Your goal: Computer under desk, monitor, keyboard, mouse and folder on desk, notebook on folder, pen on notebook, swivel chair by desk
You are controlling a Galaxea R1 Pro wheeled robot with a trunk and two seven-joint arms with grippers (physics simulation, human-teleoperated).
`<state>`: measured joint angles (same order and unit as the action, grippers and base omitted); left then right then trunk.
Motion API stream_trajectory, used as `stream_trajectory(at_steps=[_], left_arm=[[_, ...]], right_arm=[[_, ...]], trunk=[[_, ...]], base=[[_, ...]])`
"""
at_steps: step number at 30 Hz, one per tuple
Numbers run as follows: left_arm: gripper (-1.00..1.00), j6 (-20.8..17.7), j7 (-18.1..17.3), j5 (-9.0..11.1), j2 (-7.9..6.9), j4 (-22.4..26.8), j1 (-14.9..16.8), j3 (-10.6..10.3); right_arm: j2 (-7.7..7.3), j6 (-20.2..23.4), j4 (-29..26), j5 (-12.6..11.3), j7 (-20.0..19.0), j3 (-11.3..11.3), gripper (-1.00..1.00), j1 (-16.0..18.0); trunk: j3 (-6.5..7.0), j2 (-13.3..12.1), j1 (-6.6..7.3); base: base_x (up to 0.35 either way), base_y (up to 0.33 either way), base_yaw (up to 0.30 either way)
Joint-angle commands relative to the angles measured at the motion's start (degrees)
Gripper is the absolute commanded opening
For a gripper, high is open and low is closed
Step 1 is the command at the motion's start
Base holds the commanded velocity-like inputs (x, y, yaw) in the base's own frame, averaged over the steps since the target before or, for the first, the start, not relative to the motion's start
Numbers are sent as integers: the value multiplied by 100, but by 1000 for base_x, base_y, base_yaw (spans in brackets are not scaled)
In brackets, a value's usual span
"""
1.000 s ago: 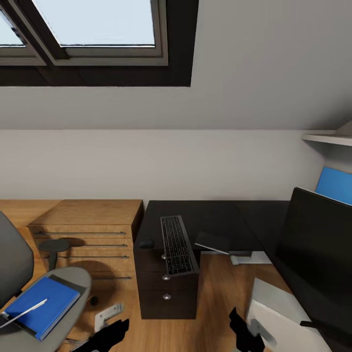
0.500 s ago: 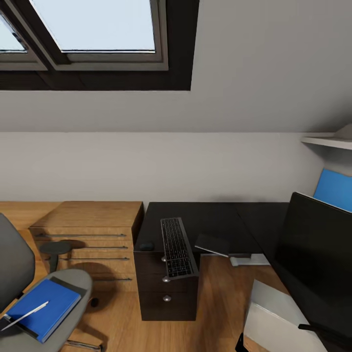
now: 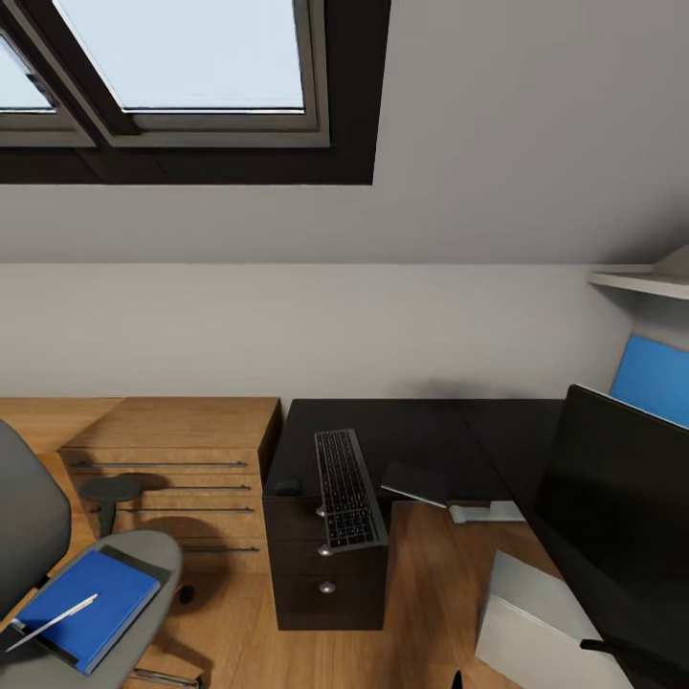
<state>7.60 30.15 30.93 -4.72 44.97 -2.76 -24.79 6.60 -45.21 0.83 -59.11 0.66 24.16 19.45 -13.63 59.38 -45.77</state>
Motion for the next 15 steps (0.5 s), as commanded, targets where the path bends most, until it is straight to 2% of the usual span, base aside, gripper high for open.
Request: stream_trajectory(at_steps=[1,6,15], left_arm=[[100,39,34,61,-8,7,3,-36],[100,43,27,72,-6,3,3,-35],[100,45,34,87,-12,3,3,-26]], right_arm=[[4,-7,8,-40,6,48,100,5],[8,61,5,-40,5,52,100,5],[8,74,14,-40,13,45,100,3]], trunk=[[12,-37,22],[102,-237,131],[264,-598,329]], base=[[0,0,0],[-195,0,0],[-324,0,0]])
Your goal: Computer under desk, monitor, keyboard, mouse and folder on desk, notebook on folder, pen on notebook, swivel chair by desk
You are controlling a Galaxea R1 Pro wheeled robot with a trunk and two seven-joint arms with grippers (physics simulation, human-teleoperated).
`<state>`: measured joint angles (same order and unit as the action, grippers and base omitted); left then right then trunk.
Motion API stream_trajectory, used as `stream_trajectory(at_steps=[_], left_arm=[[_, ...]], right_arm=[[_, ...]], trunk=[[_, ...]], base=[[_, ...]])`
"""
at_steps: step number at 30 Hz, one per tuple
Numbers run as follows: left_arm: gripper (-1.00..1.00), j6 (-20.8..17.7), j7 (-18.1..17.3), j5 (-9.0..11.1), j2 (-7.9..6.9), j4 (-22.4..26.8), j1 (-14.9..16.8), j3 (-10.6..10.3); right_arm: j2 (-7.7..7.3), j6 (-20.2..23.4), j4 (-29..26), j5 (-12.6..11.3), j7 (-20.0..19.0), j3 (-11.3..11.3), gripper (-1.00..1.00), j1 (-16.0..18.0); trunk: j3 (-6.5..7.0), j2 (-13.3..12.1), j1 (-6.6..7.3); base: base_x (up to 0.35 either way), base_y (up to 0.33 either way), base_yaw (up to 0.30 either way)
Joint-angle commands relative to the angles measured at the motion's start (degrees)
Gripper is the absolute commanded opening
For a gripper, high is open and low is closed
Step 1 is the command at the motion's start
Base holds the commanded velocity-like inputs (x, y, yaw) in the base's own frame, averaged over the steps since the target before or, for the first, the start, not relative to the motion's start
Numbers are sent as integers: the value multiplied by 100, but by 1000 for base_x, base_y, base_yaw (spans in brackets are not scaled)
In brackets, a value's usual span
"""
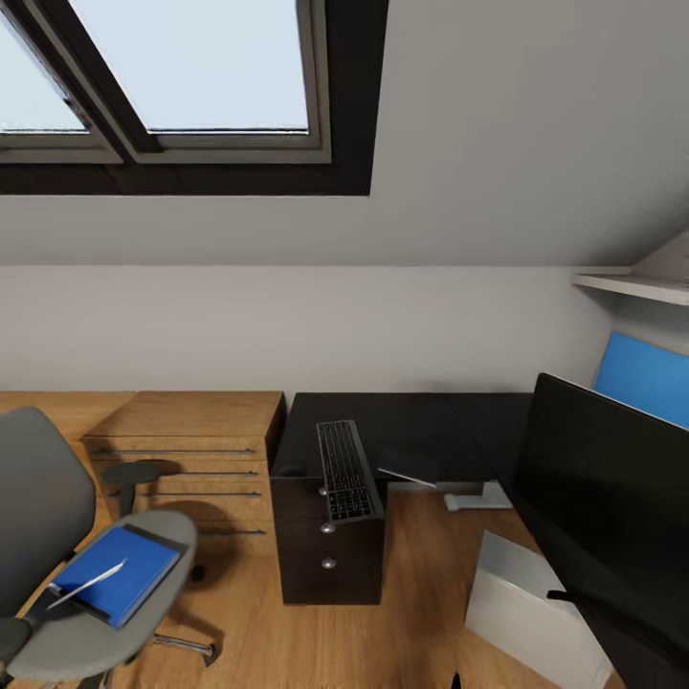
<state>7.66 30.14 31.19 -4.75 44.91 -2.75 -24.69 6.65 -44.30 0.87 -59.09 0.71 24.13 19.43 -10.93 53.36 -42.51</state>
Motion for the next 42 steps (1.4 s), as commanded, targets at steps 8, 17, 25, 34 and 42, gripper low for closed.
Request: stream_trajectory(at_steps=[8,17,25,34,42], left_arm=[[100,42,36,66,-8,9,3,-35],[100,48,51,72,-9,7,3,-13],[100,150,55,69,-6,7,3,-9],[100,189,63,72,-8,7,3,-5],[100,192,70,72,-8,8,3,-2]], right_arm=[[3,-17,9,-41,3,52,100,8],[1,-17,9,-41,-1,56,100,4],[3,-17,17,-36,-1,56,100,6],[3,-17,18,-36,-1,56,100,6],[3,-17,18,-34,-1,56,100,4]], trunk=[[137,-317,179],[225,-517,289],[355,-838,464],[513,-1199,662],[657,-1520,838]], base=[[-335,0,-5],[-100,0,-165],[-5,0,-34],[-18,0,-2],[-133,0,0]])
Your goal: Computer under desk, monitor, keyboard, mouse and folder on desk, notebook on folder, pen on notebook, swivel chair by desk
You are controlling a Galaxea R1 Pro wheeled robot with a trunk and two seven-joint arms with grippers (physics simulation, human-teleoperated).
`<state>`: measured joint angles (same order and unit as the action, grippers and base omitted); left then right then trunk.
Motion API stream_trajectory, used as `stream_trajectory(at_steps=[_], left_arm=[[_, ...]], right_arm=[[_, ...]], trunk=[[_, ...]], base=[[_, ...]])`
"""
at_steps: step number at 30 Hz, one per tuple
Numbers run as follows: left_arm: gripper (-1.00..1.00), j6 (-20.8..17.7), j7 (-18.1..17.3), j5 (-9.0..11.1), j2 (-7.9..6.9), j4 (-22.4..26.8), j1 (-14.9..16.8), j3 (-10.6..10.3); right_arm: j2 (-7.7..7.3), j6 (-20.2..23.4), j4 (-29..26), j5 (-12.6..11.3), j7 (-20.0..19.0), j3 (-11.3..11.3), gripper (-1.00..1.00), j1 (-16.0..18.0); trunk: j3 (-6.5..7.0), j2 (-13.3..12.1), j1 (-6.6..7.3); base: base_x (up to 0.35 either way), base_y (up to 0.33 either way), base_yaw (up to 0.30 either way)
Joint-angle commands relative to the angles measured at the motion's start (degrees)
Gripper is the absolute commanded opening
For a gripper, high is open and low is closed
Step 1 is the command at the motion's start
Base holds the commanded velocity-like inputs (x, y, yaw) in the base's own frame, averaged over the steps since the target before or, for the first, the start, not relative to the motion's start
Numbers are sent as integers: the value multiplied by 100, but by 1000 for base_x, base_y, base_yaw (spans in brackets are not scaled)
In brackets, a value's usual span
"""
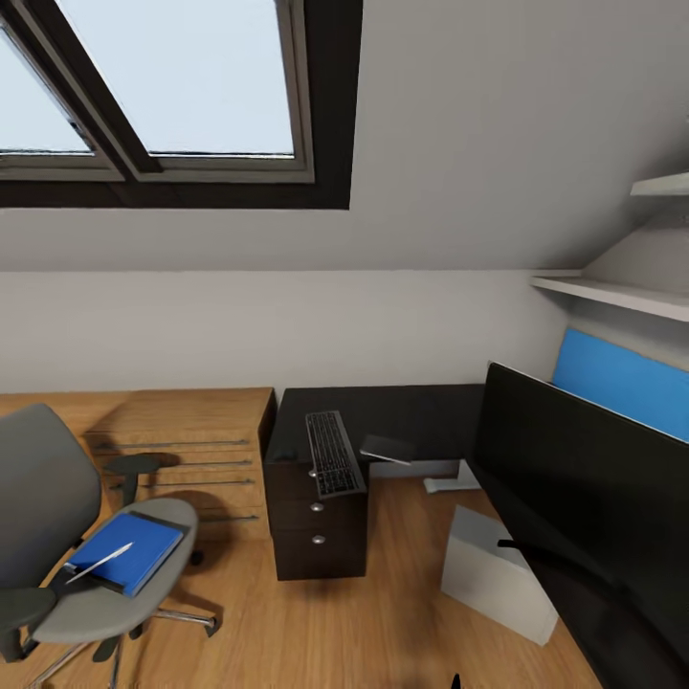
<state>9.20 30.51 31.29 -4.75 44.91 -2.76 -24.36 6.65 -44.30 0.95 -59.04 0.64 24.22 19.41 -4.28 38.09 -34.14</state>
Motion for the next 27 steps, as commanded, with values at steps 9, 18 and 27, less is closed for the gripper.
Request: stream_trajectory(at_steps=[9,18,27], left_arm=[[100,38,34,62,-13,8,4,-35],[100,38,42,69,-24,7,4,9],[100,38,35,62,-12,9,4,173]], right_arm=[[3,-18,10,-42,7,48,100,7],[3,-18,10,-42,7,48,100,8],[3,-24,10,-39,7,48,100,9]], trunk=[[153,-354,199],[315,-715,397],[476,-1076,594]], base=[[-221,0,0],[-25,0,0],[0,0,0]])
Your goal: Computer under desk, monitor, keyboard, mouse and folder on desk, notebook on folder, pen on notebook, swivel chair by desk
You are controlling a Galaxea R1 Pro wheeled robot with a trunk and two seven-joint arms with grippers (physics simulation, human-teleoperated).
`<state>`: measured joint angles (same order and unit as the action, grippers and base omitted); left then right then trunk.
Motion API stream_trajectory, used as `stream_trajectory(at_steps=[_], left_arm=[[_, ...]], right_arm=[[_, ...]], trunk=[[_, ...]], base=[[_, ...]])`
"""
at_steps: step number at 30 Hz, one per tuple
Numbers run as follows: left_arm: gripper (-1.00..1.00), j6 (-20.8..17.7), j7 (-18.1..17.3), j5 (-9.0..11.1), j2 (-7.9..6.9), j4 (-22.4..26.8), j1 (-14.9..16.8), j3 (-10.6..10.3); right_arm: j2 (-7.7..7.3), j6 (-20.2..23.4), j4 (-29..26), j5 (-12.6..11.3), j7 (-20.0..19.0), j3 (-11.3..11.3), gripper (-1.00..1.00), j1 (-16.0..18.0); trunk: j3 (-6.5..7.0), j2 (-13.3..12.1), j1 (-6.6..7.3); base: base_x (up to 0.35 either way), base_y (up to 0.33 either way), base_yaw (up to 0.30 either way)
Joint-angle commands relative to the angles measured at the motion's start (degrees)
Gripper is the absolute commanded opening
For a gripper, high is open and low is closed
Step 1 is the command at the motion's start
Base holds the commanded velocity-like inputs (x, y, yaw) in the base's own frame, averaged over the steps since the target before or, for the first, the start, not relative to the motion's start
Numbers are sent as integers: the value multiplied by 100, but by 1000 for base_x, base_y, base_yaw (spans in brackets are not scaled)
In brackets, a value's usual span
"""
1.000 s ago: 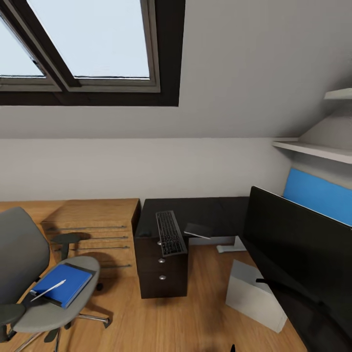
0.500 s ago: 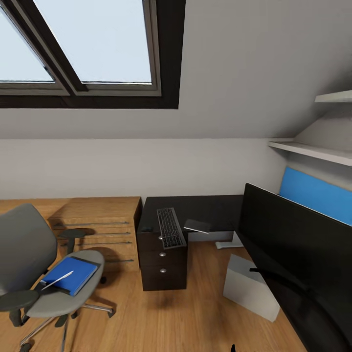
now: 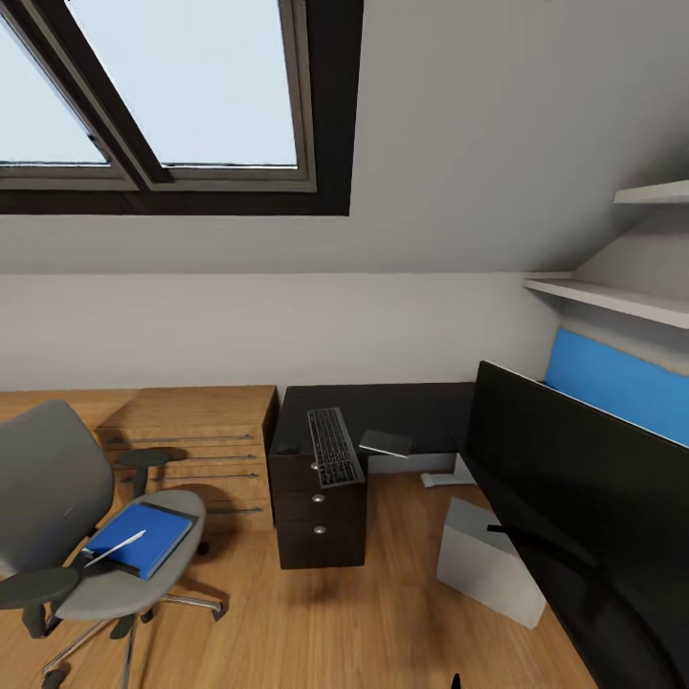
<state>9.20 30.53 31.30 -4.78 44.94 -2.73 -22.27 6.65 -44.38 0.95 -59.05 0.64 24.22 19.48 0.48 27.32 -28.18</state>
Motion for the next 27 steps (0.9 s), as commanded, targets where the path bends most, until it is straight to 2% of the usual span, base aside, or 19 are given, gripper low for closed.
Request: stream_trajectory(at_steps=[1,11,17,27], left_arm=[[100,37,33,61,-6,6,1,-32],[100,30,24,60,3,6,1,-24],[100,30,25,60,3,6,1,-23],[100,30,24,60,2,5,1,-23]], right_arm=[[3,-13,10,-37,7,48,100,1],[3,-9,10,-38,7,48,100,-2],[3,-9,10,-39,7,48,100,1],[3,-10,10,-36,7,48,100,1]], trunk=[[19,-39,20],[198,-440,240],[198,-440,240],[198,-440,240]], base=[[0,-17,0],[-50,-183,0],[-65,-191,0],[-9,-26,0]])
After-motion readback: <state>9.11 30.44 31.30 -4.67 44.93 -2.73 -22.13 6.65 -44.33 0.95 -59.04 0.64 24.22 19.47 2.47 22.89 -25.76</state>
